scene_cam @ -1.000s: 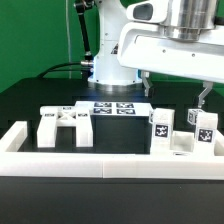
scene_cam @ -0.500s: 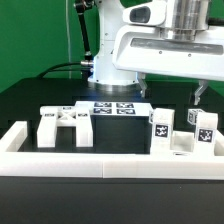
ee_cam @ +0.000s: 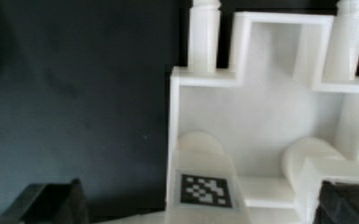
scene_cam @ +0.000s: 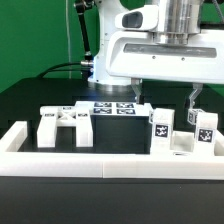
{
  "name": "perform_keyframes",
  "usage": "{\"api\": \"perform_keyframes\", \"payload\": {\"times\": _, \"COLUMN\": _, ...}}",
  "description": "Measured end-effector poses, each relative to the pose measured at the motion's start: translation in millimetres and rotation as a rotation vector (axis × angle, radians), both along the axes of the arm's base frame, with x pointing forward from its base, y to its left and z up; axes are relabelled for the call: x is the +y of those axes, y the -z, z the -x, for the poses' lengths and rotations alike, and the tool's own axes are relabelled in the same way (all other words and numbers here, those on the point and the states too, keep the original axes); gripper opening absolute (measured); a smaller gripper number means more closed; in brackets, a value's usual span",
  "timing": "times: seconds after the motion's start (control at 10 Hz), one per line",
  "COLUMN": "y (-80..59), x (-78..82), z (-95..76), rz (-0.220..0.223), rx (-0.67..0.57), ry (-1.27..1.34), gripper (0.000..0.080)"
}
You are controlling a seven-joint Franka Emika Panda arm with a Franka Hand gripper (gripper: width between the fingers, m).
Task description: Assemble chair
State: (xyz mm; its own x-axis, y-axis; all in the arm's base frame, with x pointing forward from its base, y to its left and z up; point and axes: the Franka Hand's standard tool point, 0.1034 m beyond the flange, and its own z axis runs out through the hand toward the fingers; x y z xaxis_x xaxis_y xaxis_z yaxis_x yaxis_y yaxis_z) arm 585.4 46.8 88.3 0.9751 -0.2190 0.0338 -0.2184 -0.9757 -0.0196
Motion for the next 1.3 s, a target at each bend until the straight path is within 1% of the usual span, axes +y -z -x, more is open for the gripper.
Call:
{"api": "perform_keyframes", "payload": {"times": 0.1, "y": -1.1, "x": 0.8, "z": -0.6, "rz": -0.016, "rx": -0.003, "ry": 0.024, "gripper": 0.0649}}
{"api": "perform_keyframes", "payload": {"times": 0.4, "y": 0.6, "x": 0.6, "z": 0.1, "rz": -0.013, "rx": 0.000, "ry": 0.020, "gripper": 0.0649}}
{"api": "perform_keyframes", "payload": {"times": 0.5, "y": 5.5, "x": -2.6, "z": 1.5, "rz": -0.013, "rx": -0.006, "ry": 0.012, "gripper": 0.0649}}
{"api": "perform_keyframes", "payload": {"times": 0.9, "y": 20.1, "x": 3.4, "z": 0.2, "rz": -0.002, "rx": -0.034, "ry": -0.013, "gripper": 0.0649}}
{"api": "perform_keyframes", "payload": {"times": 1.3, "y": 21.3, "x": 1.5, "z": 0.3, "rz": 0.001, "rx": -0.035, "ry": -0.028, "gripper": 0.0649}}
